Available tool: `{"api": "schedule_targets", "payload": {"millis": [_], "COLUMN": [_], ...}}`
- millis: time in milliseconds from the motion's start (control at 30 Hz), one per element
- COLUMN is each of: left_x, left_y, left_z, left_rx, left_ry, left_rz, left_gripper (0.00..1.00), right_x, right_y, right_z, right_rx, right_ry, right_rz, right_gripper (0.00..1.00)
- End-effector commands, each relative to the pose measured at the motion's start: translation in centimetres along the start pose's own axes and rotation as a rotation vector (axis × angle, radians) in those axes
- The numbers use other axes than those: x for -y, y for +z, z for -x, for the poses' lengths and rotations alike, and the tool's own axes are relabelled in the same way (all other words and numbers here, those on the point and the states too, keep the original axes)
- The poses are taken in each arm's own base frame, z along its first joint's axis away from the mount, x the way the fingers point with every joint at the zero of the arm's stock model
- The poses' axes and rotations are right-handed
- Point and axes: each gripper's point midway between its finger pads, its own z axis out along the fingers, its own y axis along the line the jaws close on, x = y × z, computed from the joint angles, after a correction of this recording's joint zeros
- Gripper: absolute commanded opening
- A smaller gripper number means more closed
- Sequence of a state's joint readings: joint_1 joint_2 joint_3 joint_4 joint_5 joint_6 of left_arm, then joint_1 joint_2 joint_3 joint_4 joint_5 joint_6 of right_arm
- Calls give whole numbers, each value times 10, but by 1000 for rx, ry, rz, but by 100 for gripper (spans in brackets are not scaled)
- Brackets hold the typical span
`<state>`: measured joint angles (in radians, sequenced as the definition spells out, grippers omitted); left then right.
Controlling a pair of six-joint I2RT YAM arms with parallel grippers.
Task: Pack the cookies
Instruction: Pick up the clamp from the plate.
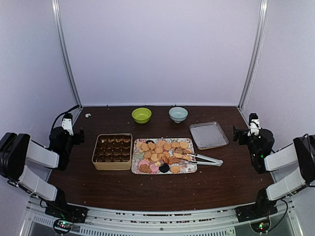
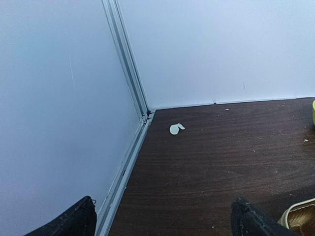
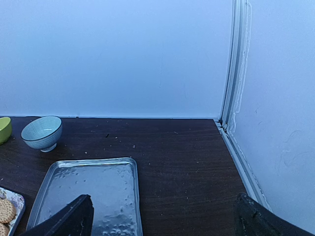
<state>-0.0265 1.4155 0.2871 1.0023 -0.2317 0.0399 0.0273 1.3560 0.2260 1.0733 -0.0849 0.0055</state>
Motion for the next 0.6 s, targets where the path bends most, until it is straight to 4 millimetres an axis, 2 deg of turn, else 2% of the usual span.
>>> {"api": "schedule_targets", "payload": {"millis": [0, 500, 567], "left_x": [-7, -7, -7], "left_y": [4, 5, 4], "left_z": [19, 19, 18], "left_rx": [66, 64, 64], "left_ry": [-7, -6, -6], "left_rz": [25, 24, 24], "left_gripper": [98, 98, 98], "right_x": [5, 5, 11], "right_y": [4, 5, 5], "right_z": [13, 13, 13], "right_rx": [40, 40, 37], "right_ry": [0, -1, 10], "right_rz": [-23, -22, -59], "right_gripper": [100, 100, 100]}}
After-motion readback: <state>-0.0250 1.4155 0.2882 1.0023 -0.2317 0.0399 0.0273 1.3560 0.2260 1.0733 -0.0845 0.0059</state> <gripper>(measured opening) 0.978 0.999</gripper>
